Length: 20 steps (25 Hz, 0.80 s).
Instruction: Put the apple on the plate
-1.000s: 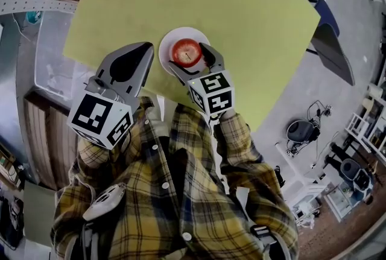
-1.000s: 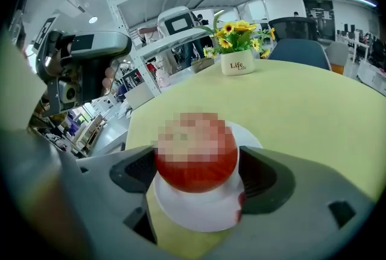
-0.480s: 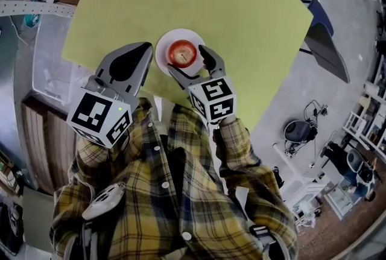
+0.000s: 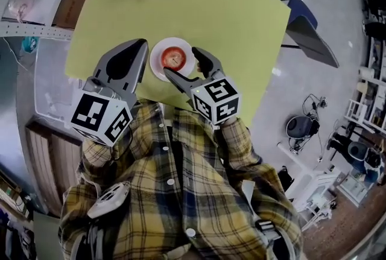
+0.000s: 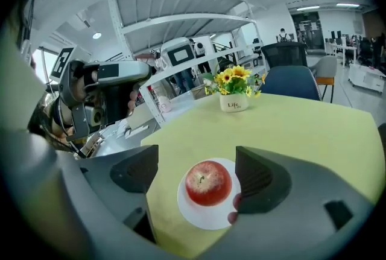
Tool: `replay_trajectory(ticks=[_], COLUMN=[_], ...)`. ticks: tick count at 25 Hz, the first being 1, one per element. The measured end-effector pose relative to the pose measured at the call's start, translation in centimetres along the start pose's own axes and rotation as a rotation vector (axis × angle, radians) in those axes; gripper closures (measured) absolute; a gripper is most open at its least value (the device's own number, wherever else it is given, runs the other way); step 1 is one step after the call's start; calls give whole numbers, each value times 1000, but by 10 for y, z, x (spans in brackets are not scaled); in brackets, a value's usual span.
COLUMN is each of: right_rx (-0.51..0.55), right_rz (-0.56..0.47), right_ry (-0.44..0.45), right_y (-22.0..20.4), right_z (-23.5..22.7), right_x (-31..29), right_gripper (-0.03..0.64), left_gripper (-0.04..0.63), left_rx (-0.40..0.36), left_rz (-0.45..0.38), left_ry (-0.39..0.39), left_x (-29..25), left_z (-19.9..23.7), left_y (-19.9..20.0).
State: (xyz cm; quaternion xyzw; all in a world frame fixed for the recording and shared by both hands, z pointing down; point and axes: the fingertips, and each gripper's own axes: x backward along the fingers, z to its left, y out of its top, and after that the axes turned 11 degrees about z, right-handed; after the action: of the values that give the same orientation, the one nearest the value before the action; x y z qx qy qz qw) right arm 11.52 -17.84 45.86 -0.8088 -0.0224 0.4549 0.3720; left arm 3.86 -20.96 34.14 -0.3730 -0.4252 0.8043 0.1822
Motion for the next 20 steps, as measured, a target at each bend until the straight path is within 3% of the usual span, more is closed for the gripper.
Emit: replay_trajectory(ticks=[4,11,15,20], right_rx=[32,15,-31,-74], right_rz=[-59,-218,-334,-437], right_ry=[-49,-41,-16,-74], right_y=[20,64,84,95], right_z=[5,28,38,38], right_x=[25,83,120,155], right_gripper=[221,243,337,498], left_gripper=[588,587,588,588], left_rx=[-19,-83,-105,-138], left_rz=[-33,-68,-65,-61], left_ry=[-26,-127,-190,-257], left_x=[6,5,-3,-5], left_z=[-12,-40,-58,-80], left_y=[17,50,56,63])
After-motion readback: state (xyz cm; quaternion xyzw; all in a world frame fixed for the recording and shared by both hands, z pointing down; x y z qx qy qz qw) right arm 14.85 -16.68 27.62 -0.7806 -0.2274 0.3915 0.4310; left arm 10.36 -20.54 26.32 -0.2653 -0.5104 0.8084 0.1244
